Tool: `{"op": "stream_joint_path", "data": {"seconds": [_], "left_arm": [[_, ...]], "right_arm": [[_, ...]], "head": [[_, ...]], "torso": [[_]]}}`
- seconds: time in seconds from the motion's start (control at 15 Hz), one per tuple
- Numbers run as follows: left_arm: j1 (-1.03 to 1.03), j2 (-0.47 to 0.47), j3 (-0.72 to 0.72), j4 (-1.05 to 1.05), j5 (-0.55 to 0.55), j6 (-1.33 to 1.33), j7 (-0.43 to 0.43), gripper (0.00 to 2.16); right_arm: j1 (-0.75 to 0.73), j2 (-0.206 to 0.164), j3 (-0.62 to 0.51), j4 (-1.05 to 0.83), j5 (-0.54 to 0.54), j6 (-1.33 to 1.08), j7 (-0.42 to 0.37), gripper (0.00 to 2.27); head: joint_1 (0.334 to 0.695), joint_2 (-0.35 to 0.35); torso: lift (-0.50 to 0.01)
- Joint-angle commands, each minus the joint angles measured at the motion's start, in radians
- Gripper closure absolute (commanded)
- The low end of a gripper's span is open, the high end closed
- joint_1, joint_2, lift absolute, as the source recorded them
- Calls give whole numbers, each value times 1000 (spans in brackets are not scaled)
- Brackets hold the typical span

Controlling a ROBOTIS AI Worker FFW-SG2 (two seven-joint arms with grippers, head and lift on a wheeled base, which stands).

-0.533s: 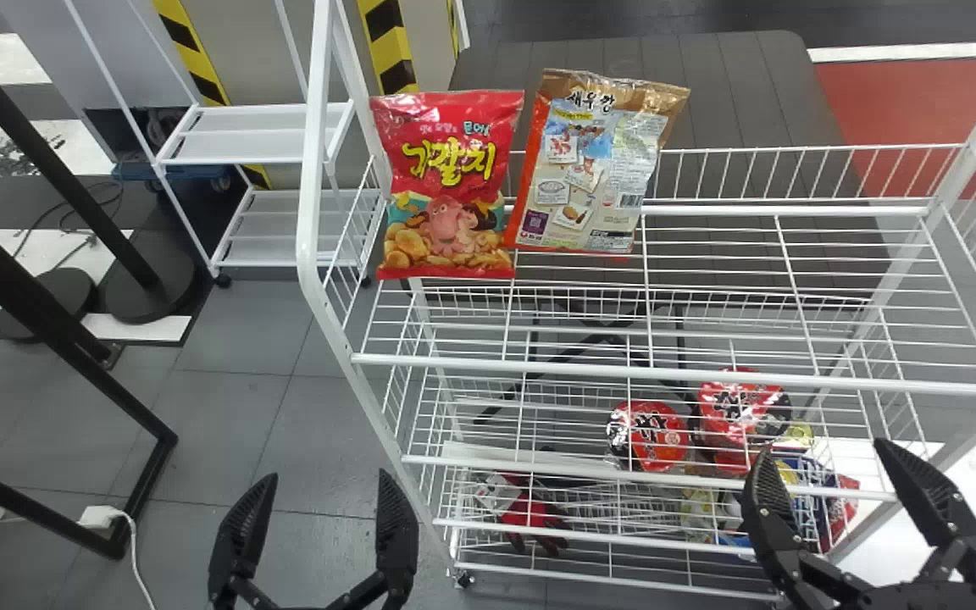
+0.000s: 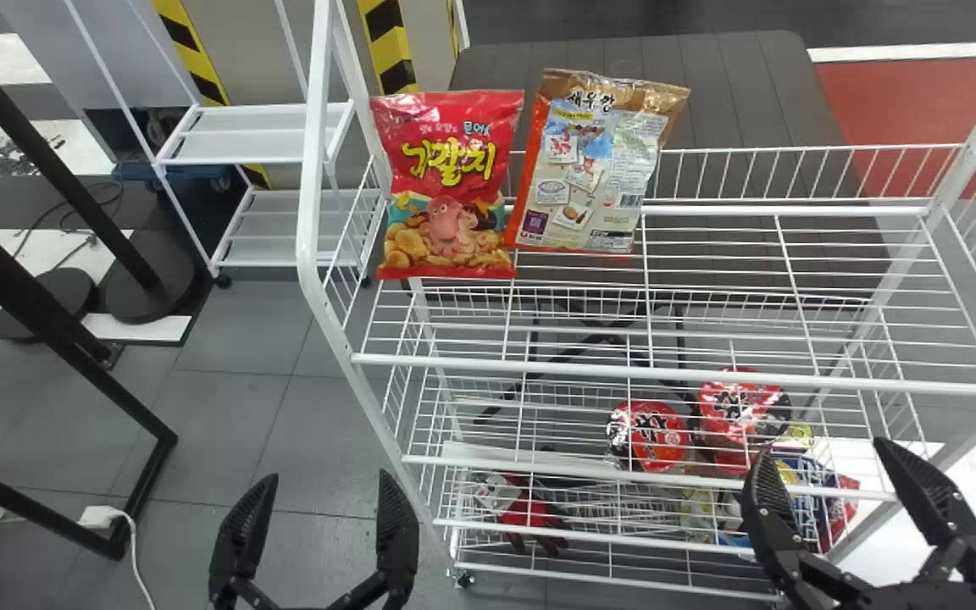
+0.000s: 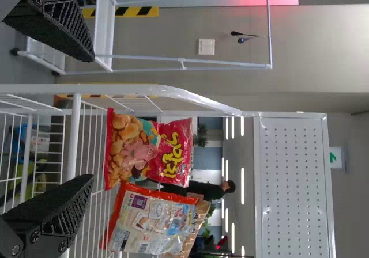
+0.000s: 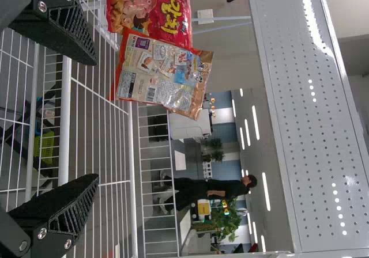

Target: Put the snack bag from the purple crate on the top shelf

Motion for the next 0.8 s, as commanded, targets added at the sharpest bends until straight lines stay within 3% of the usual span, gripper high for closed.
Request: {"op": "stream_joint_path", "data": {"seconds": [0.0,0.73], "left_arm": [[0,-1,0,0,0,-1,0,90],[0,-8,-6,5,-3,5,2,93]], "right_arm": [[0,-1,0,2,-1,0,-1,124],[-3,-7,-5,15,-29,-3,-2,124]], "head": [[695,142],[695,129]], "torso": [[0],[-31]]}}
